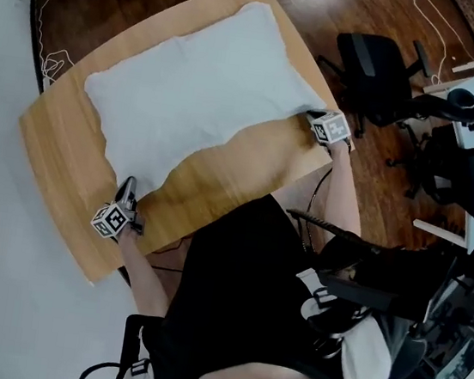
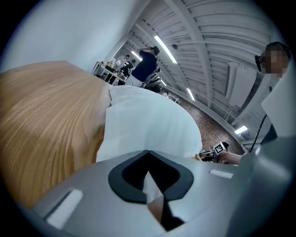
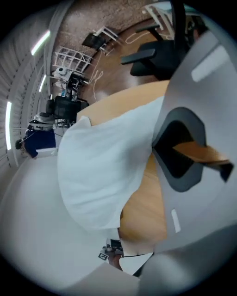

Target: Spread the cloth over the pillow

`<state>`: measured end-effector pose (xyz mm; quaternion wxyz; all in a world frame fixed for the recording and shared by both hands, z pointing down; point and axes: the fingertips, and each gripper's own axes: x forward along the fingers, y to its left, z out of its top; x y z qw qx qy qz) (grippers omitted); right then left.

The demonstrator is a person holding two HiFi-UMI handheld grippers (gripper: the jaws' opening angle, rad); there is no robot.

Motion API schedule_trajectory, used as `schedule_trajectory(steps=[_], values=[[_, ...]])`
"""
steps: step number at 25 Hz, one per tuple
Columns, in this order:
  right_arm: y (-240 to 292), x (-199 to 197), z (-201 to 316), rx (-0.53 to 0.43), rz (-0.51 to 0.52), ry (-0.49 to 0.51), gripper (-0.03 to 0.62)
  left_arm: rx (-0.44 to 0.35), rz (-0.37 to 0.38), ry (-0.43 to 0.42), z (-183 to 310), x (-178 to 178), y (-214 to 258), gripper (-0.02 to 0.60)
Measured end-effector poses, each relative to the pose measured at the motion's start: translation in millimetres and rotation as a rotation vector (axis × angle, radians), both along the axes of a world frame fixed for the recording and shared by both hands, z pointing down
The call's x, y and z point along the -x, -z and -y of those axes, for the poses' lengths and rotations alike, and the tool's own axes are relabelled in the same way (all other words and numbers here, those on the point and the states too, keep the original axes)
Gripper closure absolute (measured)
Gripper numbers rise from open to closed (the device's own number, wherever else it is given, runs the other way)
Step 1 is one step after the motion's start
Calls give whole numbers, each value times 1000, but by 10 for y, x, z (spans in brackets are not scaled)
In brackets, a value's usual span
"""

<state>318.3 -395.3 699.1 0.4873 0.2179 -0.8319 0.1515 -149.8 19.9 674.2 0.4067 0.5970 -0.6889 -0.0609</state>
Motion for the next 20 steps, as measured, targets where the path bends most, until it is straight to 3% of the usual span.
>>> schedule_trajectory(steps=[3,5,7,10,13,16,18,20], values=[[340,-55,234,-100,-32,-26,591,4,-9,-25,28,-75,7,581],[436,-11,477,-153,9,-80,591,8,-7,-29,50,-86,-10,581],[265,78,598,-137,52,-103,591,14,0,-27,40,-76,-51,581],[-229,-63,705,-126,-9,-124,591,4,0,-16,23,-68,-80,581],[-150,-283,737,-241,-10,-194,591,-101,4,8,-85,-93,255,581],[585,-264,539,-333,219,-322,591,-316,41,43,13,-85,1011,581],[1013,-73,189,-271,468,-388,591,-452,75,56,102,-69,1456,581],[1271,187,-323,-173,676,-385,591,-584,88,33,149,-118,1807,581]])
